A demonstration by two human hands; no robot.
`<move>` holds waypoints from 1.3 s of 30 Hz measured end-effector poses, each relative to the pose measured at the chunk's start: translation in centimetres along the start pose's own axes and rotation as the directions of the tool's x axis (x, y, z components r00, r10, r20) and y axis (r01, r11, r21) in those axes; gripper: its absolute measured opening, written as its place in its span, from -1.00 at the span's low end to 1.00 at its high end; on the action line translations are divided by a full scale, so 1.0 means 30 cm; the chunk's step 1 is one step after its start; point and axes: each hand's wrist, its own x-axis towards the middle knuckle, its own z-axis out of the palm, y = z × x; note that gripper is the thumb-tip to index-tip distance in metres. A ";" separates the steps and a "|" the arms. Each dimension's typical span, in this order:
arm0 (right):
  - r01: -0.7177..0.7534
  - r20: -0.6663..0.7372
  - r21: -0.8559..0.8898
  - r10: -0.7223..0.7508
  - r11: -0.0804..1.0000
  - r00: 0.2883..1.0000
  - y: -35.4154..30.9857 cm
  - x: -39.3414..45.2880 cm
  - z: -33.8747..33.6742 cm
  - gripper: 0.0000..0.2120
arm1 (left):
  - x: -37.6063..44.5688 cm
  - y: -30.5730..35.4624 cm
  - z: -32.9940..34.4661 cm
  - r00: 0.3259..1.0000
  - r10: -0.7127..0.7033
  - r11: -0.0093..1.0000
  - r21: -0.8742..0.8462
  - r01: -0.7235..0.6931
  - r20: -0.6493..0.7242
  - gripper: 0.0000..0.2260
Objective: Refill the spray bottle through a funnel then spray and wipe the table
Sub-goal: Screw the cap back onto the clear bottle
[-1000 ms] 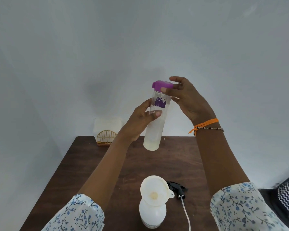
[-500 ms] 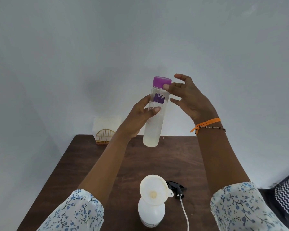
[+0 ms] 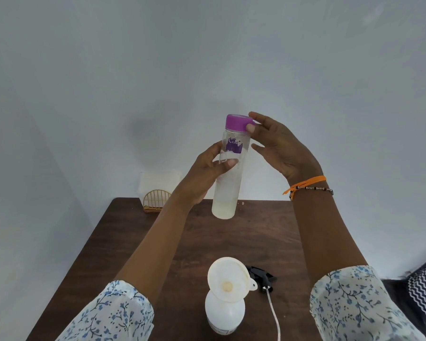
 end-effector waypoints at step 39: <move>-0.099 0.000 -0.332 0.105 0.938 0.994 0.332 0.070 0.035 -0.52 | -0.012 -0.257 0.037 0.942 -0.015 0.970 0.224 0.095 -0.335 -0.37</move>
